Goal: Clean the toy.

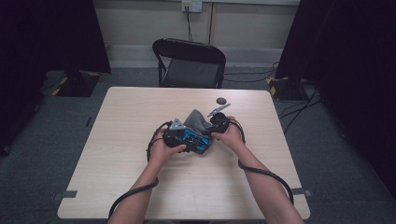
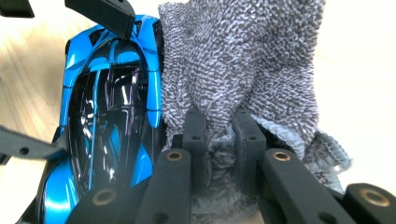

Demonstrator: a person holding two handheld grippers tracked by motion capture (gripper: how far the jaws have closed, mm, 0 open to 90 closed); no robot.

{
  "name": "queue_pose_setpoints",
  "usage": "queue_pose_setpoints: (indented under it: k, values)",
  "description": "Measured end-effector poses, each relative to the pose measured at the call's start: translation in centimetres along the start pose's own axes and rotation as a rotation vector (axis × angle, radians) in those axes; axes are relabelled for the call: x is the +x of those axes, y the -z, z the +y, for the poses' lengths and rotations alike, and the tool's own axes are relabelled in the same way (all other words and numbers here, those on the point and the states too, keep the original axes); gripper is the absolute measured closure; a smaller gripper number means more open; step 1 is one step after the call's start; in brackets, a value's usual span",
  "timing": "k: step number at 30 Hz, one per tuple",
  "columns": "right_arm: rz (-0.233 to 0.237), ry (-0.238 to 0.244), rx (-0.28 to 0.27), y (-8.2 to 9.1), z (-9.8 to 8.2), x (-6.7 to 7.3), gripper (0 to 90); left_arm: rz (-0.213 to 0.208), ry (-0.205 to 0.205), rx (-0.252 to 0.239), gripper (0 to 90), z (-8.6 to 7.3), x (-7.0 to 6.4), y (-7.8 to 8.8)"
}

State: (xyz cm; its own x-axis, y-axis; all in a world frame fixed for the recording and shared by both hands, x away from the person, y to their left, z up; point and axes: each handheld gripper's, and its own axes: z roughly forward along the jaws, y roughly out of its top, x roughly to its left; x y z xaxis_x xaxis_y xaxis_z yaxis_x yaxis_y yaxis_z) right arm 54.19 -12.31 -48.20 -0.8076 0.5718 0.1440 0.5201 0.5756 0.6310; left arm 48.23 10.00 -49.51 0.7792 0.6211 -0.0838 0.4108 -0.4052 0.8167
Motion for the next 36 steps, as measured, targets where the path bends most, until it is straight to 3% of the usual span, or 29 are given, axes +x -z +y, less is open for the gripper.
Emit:
queue_pose_setpoints:
  k: [18, 36]
  values:
    - [0.008, -0.014, -0.009, 1.6, -1.9, -0.6, 78.0, 0.0, -0.004, 0.012, 14.9, 0.2, 0.1, 0.0]
    - [0.004, -0.013, -0.014, 2.9, -3.5, -0.1, 77.9, -0.004, -0.004, 0.017, 14.9, 0.3, 0.1, 0.0]
